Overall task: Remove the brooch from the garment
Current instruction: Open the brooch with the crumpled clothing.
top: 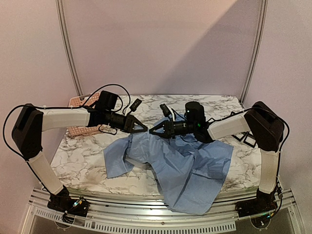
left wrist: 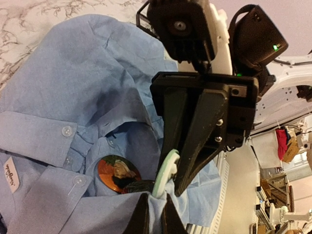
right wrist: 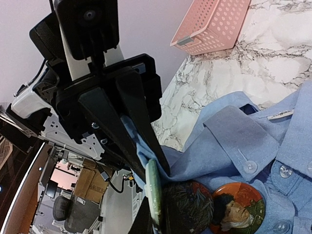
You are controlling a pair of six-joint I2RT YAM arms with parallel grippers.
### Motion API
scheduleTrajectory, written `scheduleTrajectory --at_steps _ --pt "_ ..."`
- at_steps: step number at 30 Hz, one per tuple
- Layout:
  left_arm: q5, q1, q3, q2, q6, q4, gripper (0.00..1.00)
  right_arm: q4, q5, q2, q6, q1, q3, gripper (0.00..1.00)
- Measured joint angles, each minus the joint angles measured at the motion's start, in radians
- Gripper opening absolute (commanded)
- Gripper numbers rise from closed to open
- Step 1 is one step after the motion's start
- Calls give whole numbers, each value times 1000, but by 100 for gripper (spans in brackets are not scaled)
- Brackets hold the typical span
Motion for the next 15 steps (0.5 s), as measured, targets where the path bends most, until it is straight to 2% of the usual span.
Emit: scheduleTrajectory --at_steps 6,9,12,15 --pt "4 0 0 0 8 2 0 -49 0 -14 -64 0 7 8" --pt "5 -1 0 0 13 2 0 -53 1 -16 -76 0 7 12" --pt "8 -4 1 0 26 -1 0 -60 5 -21 -87 0 4 22" --pt "9 -9 13 0 50 -24 0 -69 23 -35 -105 0 -13 37"
